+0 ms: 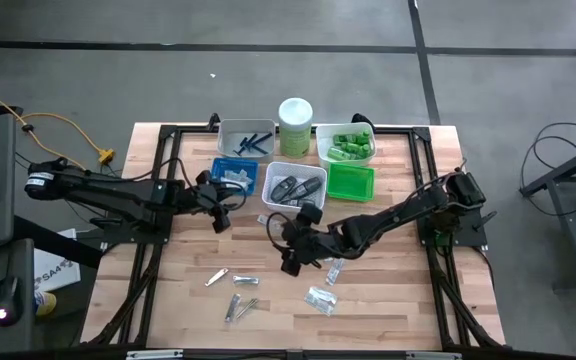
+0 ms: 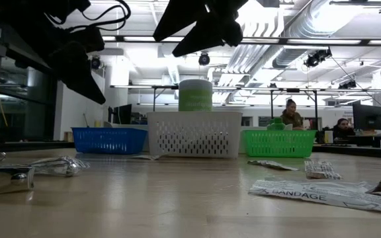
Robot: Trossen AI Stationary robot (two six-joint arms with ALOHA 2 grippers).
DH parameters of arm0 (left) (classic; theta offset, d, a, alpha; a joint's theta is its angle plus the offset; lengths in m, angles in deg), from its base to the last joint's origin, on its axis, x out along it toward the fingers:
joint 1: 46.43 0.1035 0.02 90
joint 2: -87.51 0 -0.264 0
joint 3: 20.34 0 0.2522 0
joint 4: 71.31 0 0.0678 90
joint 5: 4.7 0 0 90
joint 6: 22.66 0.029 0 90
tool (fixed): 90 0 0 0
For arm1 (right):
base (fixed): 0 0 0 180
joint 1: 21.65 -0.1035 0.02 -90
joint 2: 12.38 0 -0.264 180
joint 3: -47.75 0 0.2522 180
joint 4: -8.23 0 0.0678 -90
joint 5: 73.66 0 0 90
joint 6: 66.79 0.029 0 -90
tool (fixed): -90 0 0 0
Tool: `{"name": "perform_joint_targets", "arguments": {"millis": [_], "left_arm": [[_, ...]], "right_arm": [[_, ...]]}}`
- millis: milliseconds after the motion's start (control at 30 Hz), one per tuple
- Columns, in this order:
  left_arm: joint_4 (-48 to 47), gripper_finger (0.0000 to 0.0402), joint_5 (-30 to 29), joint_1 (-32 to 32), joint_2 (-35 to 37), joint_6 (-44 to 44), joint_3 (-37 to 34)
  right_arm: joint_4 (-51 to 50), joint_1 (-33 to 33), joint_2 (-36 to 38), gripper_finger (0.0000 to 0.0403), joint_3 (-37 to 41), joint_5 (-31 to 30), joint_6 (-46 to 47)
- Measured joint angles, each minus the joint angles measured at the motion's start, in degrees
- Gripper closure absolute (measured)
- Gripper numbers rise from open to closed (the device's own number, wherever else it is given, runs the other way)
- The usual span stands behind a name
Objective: Pick & Place Travel size toiletries
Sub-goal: Put the white bandage into the blue bin
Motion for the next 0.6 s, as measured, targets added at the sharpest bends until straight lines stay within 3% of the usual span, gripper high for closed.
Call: {"name": "perform_joint_targets", "arguments": {"millis": [167, 467, 600], "left_arm": [[-0.07, 0.0242, 1.00, 0.00, 0.02, -0.43, 0.00], [1.59, 0.0242, 1.07, -4.18, 0.02, 1.03, -0.02], [1.58, 0.0242, 1.07, -6.86, 0.02, 1.14, -0.02]], "right_arm": [[-3.90, -0.02, 0.00, 0.0128, 0.00, 4.63, 5.51], [-20.15, -1.95, 0.66, 0.0128, -0.04, 19.66, 22.90], [-31.67, -3.70, 0.66, 0.0128, -0.02, 19.00, 24.37]]}}
